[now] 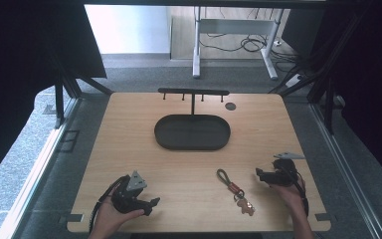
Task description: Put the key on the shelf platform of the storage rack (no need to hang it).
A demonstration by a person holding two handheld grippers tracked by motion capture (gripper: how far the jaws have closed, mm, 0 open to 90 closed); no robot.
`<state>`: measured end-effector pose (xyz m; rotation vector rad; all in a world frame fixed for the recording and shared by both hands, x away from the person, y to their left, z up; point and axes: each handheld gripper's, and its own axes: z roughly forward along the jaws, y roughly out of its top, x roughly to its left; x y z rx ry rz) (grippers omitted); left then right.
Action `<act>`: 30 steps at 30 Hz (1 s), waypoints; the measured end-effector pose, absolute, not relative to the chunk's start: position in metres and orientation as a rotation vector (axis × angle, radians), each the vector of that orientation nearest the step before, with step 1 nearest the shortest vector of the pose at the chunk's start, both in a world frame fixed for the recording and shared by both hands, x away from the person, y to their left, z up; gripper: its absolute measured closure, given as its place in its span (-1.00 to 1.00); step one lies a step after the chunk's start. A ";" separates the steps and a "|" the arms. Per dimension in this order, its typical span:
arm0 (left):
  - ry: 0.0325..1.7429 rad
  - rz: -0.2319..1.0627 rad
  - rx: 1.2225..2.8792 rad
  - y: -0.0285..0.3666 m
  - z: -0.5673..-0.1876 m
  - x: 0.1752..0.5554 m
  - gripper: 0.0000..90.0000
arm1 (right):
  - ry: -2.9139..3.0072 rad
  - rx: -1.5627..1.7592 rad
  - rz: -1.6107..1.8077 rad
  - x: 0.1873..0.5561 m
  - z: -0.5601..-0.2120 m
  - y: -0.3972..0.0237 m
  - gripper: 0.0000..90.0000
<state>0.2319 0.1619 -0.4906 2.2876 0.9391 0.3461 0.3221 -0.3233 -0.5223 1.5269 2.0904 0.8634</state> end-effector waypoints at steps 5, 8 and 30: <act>0.942 0.360 2.288 0.161 -0.490 0.230 -0.57 | 2.088 1.485 0.943 0.307 -0.515 -0.333 -0.60; 0.917 0.377 2.292 0.160 -0.486 0.224 -0.57 | 2.095 1.465 0.951 0.301 -0.512 -0.335 -0.59; 0.866 0.336 2.304 0.154 -0.481 0.228 -0.55 | 2.136 1.417 0.977 0.288 -0.509 -0.332 -0.42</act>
